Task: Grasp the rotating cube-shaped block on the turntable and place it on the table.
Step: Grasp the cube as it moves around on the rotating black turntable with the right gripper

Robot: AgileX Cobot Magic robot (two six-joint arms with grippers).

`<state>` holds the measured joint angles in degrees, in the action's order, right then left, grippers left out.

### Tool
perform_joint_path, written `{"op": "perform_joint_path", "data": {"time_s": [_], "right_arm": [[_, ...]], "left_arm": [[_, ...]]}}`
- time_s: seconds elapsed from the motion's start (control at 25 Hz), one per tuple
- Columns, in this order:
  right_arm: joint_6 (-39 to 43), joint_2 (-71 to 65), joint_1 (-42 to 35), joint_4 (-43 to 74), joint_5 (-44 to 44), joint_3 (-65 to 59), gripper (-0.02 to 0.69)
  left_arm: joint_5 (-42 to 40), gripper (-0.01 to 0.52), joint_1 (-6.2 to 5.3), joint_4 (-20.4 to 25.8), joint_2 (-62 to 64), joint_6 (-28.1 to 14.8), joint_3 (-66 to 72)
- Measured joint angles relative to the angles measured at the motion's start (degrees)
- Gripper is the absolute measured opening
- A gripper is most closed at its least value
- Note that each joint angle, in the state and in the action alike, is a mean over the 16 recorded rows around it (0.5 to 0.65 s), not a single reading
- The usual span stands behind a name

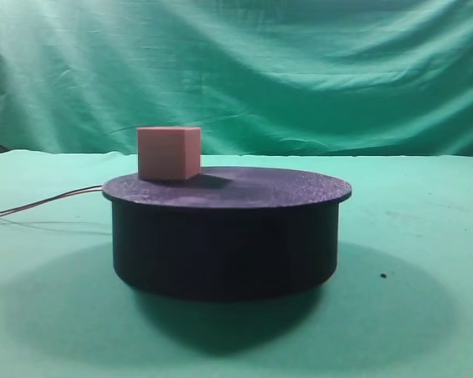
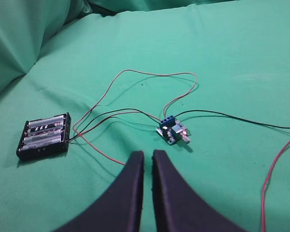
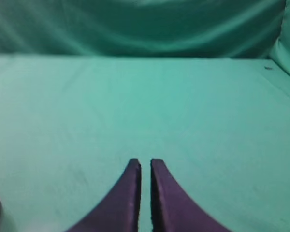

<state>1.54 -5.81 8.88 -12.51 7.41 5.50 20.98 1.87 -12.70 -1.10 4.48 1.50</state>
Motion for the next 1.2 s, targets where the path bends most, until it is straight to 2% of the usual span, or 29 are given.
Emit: {"op": "perform_joint_path", "data": {"time_s": [0.44, 0.6, 0.88, 1.2], "right_arm": [[-2.4, -23.9, 0.6, -1.2, 21.7, 14.3, 0.038], [-3.1, -32.4, 2.7, -1.4, 25.7, 15.9, 0.026], [-2.3, -44.2, 12.7, -1.6, 28.0, 18.7, 0.006], [3.4, -57.1, 27.3, 2.0, 29.4, 28.6, 0.010]], "left_arm": [[0.0, 0.000, 0.00, 0.0, 0.0, 0.0, 0.0], [0.0, 0.000, 0.00, 0.0, 0.0, 0.0, 0.0], [0.0, 0.000, 0.00, 0.0, 0.0, 0.0, 0.0], [0.0, 0.000, 0.00, 0.0, 0.0, 0.0, 0.0]]}}
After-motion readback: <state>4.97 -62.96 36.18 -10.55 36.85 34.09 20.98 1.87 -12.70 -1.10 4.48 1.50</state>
